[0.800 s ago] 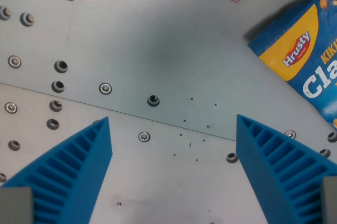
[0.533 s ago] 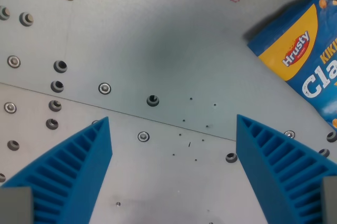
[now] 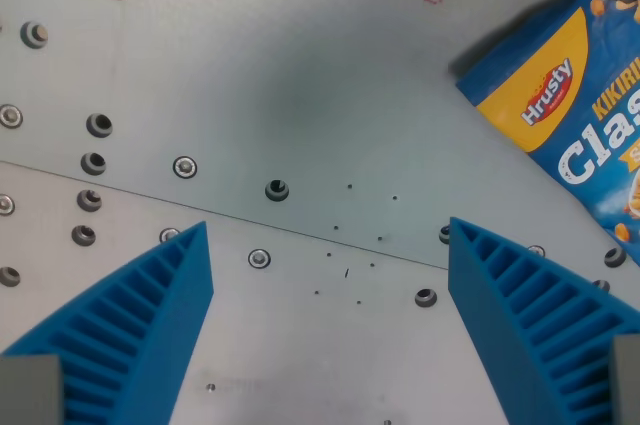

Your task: Rotate around gripper negative x

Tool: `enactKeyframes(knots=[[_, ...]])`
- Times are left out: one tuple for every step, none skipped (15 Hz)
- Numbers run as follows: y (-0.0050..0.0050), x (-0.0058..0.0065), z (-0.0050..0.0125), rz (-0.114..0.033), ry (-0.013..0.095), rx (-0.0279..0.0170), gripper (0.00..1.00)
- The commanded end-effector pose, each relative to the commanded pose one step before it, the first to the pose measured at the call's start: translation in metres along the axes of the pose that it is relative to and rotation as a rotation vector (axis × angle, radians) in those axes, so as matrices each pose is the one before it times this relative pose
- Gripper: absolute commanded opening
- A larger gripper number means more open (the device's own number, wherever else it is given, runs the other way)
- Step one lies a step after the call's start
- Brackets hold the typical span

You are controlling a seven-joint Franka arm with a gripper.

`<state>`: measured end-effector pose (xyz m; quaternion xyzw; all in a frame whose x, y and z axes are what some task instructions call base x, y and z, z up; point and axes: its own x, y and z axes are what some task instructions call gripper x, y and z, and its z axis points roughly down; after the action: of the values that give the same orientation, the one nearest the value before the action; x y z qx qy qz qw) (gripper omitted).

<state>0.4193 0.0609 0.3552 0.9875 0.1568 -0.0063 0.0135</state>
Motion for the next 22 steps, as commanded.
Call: enactKeyframes(knots=[[-0.00264,-0.00008,-0.00236,0.0066,0.0085,-0.14947,1.0],[0.0,0.0,0.0,0.0,0.0,-0.01333,1.0],[0.0,0.0,0.0,0.0,0.0,-0.01333,1.0],[0.0,0.0,0.0,0.0,0.0,-0.01333,1.0],[0.0,0.0,0.0,0.0,0.0,-0.01333,1.0],[0.0,0.0,0.0,0.0,0.0,-0.01333,1.0],[0.0,0.0,0.0,0.0,0.0,-0.01333,1.0],[0.0,0.0,0.0,0.0,0.0,-0.01333,1.0],[0.0,0.0,0.0,0.0,0.0,-0.01333,1.0],[0.0,0.0,0.0,0.0,0.0,-0.01333,1.0],[0.0,0.0,0.0,0.0,0.0,-0.01333,1.0],[0.0,0.0,0.0,0.0,0.0,-0.01333,1.0],[0.0,0.0,0.0,0.0,0.0,-0.01333,1.0],[0.0,0.0,0.0,0.0,0.0,-0.01333,1.0],[0.0,0.0,0.0,0.0,0.0,-0.01333,1.0],[0.0,0.0,0.0,0.0,0.0,-0.01333,1.0],[0.0,0.0,0.0,0.0,0.0,-0.01333,1.0],[0.0,0.0,0.0,0.0,0.0,-0.01333,1.0],[0.0,0.0,0.0,0.0,0.0,-0.01333,1.0],[0.0,0.0,0.0,0.0,0.0,-0.01333,1.0],[0.0,0.0,0.0,0.0,0.0,-0.01333,1.0],[0.0,0.0,0.0,0.0,0.0,-0.01333,1.0]])
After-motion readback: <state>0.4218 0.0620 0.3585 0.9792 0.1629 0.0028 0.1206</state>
